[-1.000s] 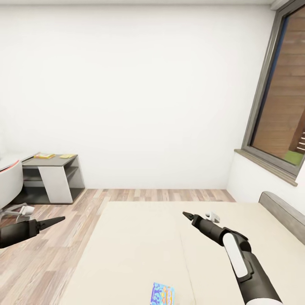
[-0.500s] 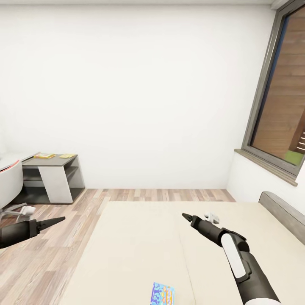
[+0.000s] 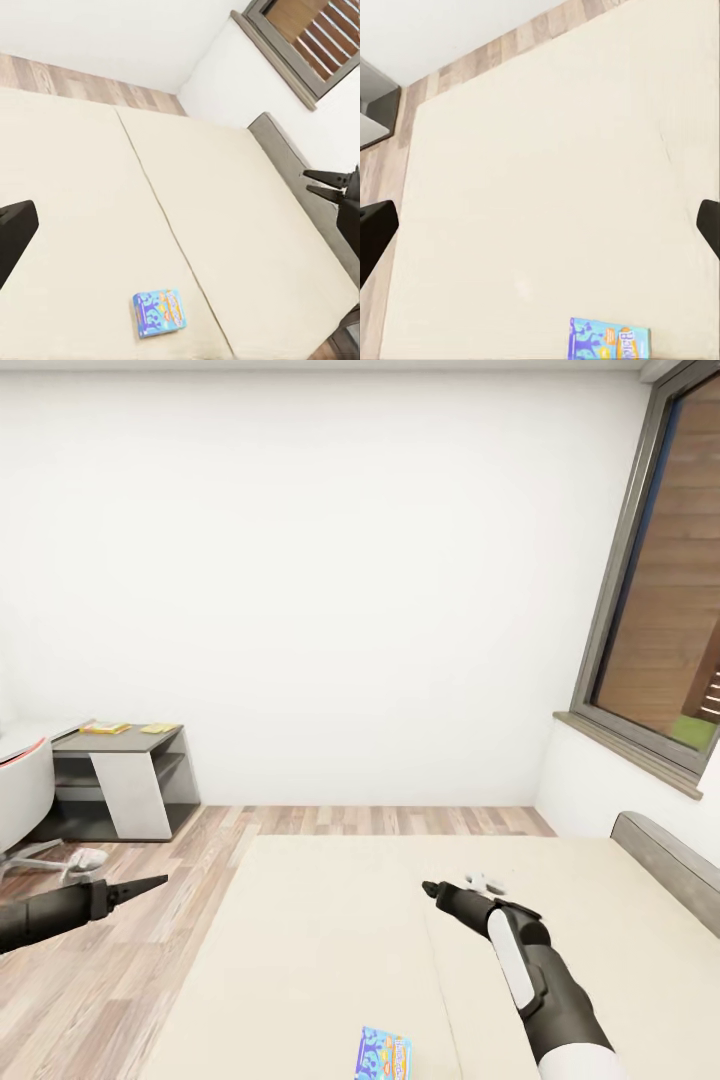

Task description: Put all the toys in the child's room - the three board games (two on the bed and one on the table), the two jigsaw puzzles on the table, and the tennis ball on the table - inside the toy box on the table in the child's room.

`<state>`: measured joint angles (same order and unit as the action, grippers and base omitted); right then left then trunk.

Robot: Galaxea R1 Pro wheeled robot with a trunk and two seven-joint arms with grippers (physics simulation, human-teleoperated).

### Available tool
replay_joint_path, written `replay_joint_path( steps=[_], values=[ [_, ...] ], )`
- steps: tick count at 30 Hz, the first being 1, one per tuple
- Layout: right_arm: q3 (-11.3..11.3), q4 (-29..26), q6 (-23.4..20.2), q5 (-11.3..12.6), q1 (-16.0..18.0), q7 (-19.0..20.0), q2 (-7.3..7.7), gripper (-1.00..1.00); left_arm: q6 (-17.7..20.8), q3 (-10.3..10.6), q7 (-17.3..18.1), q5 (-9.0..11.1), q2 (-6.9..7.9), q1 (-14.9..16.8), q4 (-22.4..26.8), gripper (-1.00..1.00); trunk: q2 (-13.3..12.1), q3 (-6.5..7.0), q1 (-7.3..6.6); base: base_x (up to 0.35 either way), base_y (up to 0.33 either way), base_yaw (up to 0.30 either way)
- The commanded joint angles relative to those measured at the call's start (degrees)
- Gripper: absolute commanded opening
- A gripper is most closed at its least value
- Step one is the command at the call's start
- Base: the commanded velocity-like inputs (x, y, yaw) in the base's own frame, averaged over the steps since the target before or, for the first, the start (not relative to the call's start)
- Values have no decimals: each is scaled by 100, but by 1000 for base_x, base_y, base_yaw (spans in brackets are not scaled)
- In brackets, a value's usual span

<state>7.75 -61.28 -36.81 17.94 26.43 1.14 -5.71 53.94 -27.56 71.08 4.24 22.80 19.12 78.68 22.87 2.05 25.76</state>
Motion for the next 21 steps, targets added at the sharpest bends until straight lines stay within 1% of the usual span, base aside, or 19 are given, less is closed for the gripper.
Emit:
replay_joint_path(
  steps=[1,2,3,4,6,7,8,9,10,13,15,21],
  values=[
    [-8,201,14,-96,117,-222,-68,100,43,134,-126,13,-58,3,-1,100,5,-3,2,0,0,0],
    [-31,302,25,-137,173,-335,-95,100,42,205,-209,11,-91,3,-1,100,5,-3,2,0,0,0],
    [-96,492,41,-199,278,-558,-143,100,44,341,-409,10,-163,3,-1,100,5,-3,2,0,0,0],
    [-139,574,43,-221,329,-664,-162,100,44,405,-529,9,-203,3,0,100,5,-3,2,0,0,0],
    [-347,774,38,-262,494,-985,-202,100,45,590,-1098,13,-378,4,1,100,5,-3,2,0,0,0],
    [-402,802,43,-269,521,-1039,-208,100,46,617,-1254,17,-424,4,2,100,5,-3,2,0,0,0],
    [-512,838,52,-285,559,-1116,-215,100,46,656,-1563,26,-515,4,4,100,5,-3,2,0,0,0],
    [-563,850,54,-288,572,-1137,-218,100,48,670,-1709,31,-559,5,7,100,5,-3,2,0,0,0],
    [-652,866,50,-271,592,-1159,-210,100,52,693,-1964,38,-634,8,10,100,5,-3,2,0,0,0],
    [-755,865,50,-241,612,-1155,-200,100,59,717,-2285,51,-724,11,14,100,5,-3,2,0,0,0],
    [-798,861,68,-234,616,-1136,-214,100,60,725,-2394,55,-754,12,15,100,5,-3,2,0,0,0],
    [-839,855,83,-223,622,-1119,-258,100,56,733,-2473,66,-775,12,37,100,5,-13,2,0,0,0]
  ],
)
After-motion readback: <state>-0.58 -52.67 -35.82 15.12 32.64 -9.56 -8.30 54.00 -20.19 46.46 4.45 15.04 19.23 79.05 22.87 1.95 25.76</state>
